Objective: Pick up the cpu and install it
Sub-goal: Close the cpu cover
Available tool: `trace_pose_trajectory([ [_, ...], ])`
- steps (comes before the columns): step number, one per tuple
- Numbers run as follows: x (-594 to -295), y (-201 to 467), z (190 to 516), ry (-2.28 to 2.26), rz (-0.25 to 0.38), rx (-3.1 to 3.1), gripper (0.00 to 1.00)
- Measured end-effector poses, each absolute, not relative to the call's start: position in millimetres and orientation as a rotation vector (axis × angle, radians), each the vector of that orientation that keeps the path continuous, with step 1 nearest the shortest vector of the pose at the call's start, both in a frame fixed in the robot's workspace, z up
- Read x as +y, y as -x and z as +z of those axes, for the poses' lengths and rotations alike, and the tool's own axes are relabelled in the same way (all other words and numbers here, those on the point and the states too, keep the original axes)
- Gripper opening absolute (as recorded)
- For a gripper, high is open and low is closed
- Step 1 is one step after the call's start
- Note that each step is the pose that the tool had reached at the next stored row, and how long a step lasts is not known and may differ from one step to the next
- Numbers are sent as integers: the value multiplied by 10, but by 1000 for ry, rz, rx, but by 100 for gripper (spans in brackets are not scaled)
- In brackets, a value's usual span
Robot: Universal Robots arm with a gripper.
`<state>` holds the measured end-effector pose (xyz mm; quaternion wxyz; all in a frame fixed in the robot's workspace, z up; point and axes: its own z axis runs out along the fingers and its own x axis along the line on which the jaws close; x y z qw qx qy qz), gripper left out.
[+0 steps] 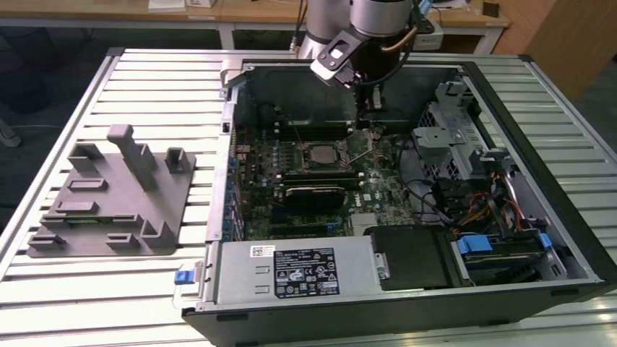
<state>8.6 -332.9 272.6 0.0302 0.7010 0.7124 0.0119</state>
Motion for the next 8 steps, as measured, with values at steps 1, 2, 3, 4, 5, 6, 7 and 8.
trace_pose_trajectory([
  [1,-3329,-105,2726,-2161,36,2196,11],
  [2,-3329,-124,2726,-2161,37,2196,11],
  [3,-3329,-143,2726,-2161,37,2196,11],
  [4,-3329,-161,2726,-2161,37,2196,11],
  [5,-3329,-179,2726,-2161,37,2196,11],
  [6,-3329,-197,2725,-2161,37,2196,11],
  [7,-3329,-214,2725,-2161,37,2196,11],
  [8,-3329,-232,2725,-2161,37,2196,11],
])
